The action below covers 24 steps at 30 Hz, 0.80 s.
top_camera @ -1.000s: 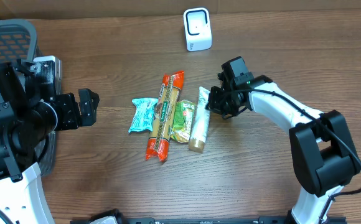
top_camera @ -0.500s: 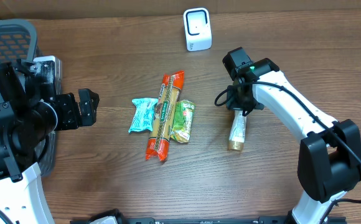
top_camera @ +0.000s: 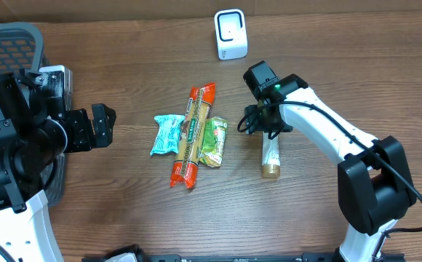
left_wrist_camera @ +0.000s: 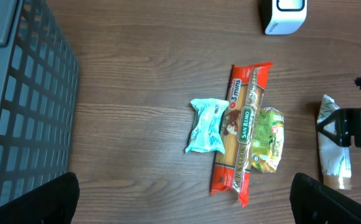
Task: Scan the item barcode
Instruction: 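Grasp the conditioner tube with the right gripper and lift it, then lower the tube and lay it flat on the table to the right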
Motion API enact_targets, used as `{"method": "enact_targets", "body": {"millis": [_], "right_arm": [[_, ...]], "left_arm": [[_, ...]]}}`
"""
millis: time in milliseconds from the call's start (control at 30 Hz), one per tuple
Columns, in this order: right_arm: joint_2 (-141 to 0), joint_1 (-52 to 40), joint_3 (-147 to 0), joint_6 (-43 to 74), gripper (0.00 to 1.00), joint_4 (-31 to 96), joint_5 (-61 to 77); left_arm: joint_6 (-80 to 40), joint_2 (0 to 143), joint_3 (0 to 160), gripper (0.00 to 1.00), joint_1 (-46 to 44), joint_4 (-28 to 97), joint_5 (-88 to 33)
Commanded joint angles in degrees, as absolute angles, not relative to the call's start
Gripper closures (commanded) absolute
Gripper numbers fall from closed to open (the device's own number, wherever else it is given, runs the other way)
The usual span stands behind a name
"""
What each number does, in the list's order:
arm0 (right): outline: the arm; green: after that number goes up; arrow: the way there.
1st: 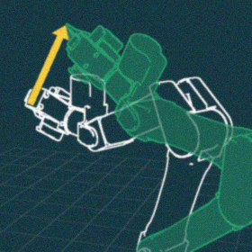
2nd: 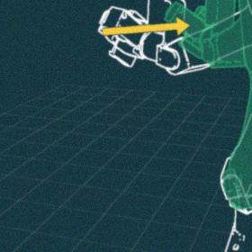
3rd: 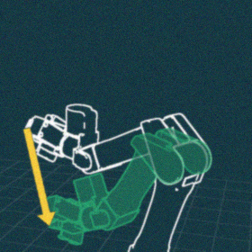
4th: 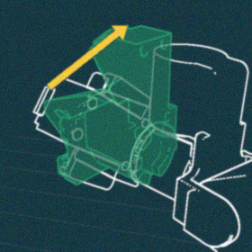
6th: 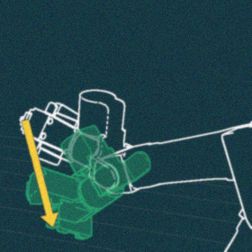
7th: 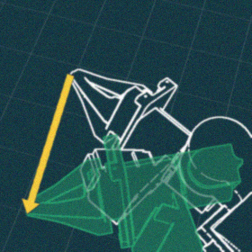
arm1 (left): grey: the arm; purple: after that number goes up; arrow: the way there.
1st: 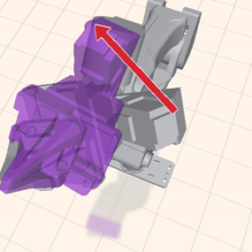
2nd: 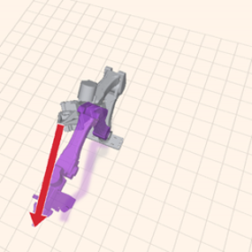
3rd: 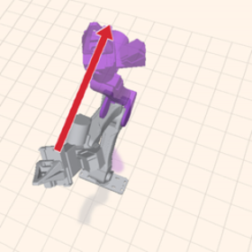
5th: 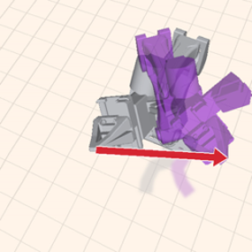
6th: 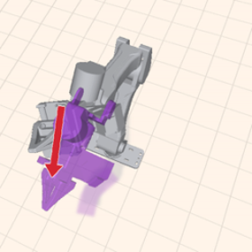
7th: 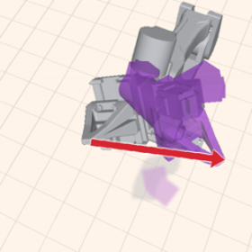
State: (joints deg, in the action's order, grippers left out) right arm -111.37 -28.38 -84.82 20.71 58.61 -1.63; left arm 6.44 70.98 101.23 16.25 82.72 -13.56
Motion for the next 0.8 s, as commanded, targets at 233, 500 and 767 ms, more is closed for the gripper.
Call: {"method": "enact_targets", "body": {"millis": [233, 500, 767], "right_arm": [[-110.37, -24.67, -96.44, 10.48, 0.16, 70.17, 2.63], [-110.72, -27.55, -90.76, 10.02, 0.15, 70.59, -3.40], [-110.72, -28.49, -84.47, 16.82, 0.14, 70.61, -3.25]], "left_arm": [[7.51, 70.46, 100.53, 0.00, 16.58, 82.65, -14.48], [7.51, 70.46, 100.53, 0.00, 16.58, 82.65, -14.46], [7.51, 70.48, 100.53, 0.01, 16.58, 82.65, -14.46]]}}
